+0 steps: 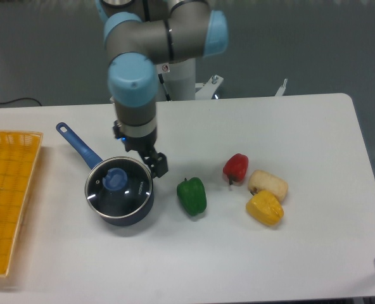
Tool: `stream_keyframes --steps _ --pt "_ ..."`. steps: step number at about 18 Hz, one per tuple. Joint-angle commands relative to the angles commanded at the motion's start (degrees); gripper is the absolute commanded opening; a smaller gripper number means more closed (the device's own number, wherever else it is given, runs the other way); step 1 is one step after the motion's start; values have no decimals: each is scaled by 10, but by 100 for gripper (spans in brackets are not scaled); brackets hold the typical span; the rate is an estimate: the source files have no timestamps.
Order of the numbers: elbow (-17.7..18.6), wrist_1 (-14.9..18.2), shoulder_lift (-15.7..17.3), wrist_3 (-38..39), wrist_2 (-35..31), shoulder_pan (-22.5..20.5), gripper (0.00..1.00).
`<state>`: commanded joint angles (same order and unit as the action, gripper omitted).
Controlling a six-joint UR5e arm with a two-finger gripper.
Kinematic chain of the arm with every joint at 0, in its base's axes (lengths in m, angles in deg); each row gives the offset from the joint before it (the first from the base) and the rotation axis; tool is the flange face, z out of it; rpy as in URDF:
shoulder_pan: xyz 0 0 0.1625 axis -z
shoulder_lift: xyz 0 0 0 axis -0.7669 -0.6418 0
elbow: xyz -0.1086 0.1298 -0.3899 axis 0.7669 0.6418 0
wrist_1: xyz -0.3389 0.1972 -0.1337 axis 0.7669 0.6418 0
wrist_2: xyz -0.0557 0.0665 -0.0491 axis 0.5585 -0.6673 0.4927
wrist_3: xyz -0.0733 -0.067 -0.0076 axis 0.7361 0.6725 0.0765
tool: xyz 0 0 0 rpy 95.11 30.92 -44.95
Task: Open the lid
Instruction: 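Lower the gripper onto the lid's blue knob and close on it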
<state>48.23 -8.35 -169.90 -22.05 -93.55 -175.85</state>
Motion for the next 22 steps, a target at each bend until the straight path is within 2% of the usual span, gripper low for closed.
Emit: stream_keyframes --steps 4,7,11,22 --pt "-2 -1 -12 95 1 21 100" --pt "16 -4 -14 180 2 26 100" --pt "18 -36 -29 259 3 37 100" --pt "-15 -45 -62 242 -1 48 100"
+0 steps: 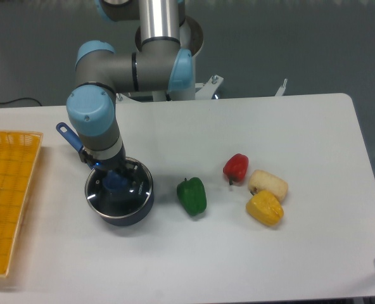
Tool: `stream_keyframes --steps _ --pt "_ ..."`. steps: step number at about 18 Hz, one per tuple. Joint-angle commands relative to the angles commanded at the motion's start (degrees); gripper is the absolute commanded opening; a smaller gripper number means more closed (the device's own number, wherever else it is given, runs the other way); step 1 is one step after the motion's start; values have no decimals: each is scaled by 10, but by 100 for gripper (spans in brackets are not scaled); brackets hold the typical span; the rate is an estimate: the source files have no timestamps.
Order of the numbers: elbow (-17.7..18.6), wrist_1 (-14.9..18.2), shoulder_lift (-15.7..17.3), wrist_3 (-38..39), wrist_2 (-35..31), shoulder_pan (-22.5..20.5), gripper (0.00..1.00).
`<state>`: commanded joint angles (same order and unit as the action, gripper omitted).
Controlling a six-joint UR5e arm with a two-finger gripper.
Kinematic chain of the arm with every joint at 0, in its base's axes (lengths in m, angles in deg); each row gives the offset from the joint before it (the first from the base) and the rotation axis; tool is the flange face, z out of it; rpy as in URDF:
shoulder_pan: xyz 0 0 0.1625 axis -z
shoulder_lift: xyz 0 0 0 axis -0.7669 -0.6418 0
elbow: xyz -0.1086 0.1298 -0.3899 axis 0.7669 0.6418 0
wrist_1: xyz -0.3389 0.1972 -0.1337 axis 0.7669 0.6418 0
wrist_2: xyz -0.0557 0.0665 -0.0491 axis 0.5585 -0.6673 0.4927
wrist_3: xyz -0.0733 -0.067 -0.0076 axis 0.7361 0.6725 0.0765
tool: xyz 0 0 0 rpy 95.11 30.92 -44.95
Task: Open the lid
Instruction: 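Lower the gripper onto the lid's blue knob and close on it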
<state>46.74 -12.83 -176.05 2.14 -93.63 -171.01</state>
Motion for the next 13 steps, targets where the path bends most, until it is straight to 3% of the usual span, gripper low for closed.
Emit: stream_keyframes --steps 13 --pt "8 0 -12 -21 -2 12 100"
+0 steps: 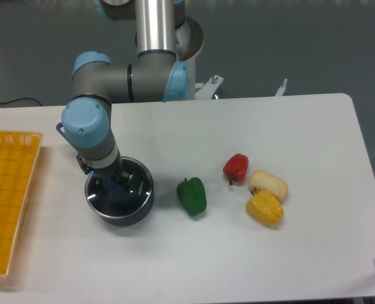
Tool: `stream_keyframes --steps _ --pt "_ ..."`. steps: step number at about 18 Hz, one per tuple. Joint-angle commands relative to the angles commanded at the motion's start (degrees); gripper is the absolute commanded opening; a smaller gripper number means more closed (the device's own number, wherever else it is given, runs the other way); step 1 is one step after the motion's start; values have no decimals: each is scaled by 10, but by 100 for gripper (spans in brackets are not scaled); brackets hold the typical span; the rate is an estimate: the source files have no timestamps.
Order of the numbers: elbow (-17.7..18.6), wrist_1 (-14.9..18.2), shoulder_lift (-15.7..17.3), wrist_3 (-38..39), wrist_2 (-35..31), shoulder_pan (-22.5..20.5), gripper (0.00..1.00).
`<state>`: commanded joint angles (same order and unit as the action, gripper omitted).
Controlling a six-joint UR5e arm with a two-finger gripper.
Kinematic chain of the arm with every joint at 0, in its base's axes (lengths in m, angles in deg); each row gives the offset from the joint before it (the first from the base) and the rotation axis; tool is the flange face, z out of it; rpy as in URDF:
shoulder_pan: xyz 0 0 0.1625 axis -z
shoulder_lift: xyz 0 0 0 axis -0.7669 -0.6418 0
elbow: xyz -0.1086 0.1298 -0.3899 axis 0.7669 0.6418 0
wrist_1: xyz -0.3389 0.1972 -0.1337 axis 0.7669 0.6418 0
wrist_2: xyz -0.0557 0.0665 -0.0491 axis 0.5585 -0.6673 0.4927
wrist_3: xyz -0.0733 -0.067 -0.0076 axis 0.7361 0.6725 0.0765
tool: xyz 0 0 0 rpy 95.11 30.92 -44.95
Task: Open the lid
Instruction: 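Lower the gripper onto the lid's blue knob and close on it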
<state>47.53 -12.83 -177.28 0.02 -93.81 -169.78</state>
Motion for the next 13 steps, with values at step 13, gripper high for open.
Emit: stream_keyframes --steps 13 --pt "3 7 1 -26 -2 2 63"
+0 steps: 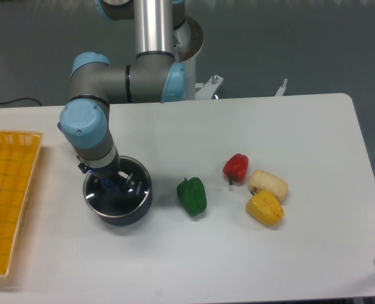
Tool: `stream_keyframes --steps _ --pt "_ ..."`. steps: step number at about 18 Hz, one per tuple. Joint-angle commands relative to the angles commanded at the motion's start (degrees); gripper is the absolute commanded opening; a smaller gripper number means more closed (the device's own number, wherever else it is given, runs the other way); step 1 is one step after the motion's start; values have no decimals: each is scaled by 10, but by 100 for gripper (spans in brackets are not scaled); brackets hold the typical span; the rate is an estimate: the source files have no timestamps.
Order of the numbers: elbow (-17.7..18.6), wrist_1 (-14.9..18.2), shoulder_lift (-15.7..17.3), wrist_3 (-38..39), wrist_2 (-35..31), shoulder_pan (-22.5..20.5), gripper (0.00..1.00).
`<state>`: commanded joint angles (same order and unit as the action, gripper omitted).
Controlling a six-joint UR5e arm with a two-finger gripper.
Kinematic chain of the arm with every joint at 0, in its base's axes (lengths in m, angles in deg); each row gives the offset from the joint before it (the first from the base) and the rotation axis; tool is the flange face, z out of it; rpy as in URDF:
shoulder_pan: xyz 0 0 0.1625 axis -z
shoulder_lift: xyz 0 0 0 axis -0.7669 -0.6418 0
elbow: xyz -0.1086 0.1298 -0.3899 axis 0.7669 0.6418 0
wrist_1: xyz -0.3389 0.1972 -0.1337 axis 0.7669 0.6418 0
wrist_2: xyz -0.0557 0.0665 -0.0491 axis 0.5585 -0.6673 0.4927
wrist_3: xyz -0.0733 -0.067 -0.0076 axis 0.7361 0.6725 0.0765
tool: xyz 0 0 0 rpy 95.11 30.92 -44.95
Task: Open the lid
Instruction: 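Lower the gripper onto the lid's blue knob and close on it, then lift the glass lid off the saucepan and move it beside the pan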
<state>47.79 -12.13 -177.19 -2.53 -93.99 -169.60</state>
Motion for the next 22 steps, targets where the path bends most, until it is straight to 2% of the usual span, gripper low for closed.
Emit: stream_keyframes --steps 3,6,10,13,15,22 --pt "-9 4 3 -1 0 -3 62" --pt "-20 25 4 -2 1 -4 54" --pt "-27 27 5 -2 2 -6 53" --pt "-42 46 6 -7 2 -11 53" --pt "-57 63 6 -37 3 -17 53" --pt "-78 56 11 -103 2 -54 53"
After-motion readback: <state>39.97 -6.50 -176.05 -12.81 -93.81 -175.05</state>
